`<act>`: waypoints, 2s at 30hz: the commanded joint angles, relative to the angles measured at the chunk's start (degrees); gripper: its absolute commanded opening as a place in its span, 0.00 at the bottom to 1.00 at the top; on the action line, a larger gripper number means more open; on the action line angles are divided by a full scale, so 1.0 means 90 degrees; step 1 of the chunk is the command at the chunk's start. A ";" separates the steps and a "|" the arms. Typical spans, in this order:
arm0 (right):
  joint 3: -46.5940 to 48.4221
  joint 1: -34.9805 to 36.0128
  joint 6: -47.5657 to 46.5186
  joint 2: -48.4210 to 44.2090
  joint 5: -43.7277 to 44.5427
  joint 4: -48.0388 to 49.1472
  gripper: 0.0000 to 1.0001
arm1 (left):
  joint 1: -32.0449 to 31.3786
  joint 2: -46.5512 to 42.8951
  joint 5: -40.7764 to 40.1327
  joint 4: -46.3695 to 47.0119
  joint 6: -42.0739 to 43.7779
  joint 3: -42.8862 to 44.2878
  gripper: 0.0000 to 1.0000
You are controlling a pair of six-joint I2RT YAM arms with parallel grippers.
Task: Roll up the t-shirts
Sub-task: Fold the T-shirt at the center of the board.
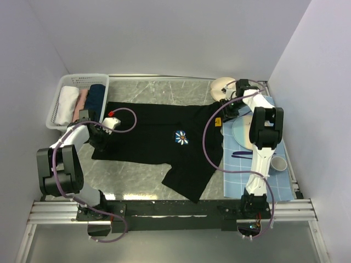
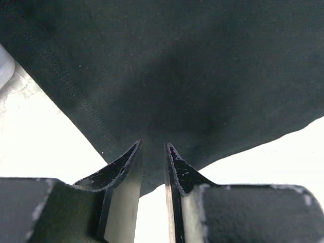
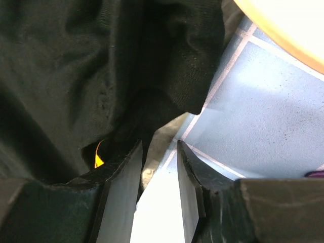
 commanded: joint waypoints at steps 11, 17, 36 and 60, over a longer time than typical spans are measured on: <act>0.0077 0.0793 0.0774 0.0050 0.2548 0.0302 0.36 | 0.0011 0.0301 -0.0391 0.0459 -0.0119 -0.0078 0.28; -0.0188 0.0775 0.0823 -0.0243 0.3293 0.0410 0.29 | 0.0011 0.0292 -0.0371 0.0538 -0.0158 -0.0059 0.28; 0.1315 0.0364 0.0696 0.0225 0.0899 0.0635 0.39 | 0.0001 0.0467 -0.0459 0.0362 -0.0206 0.0078 0.28; 0.1443 0.0335 0.0569 0.0802 0.2050 0.0410 0.18 | 0.0001 0.0653 -0.0674 0.0313 -0.0051 0.0137 0.28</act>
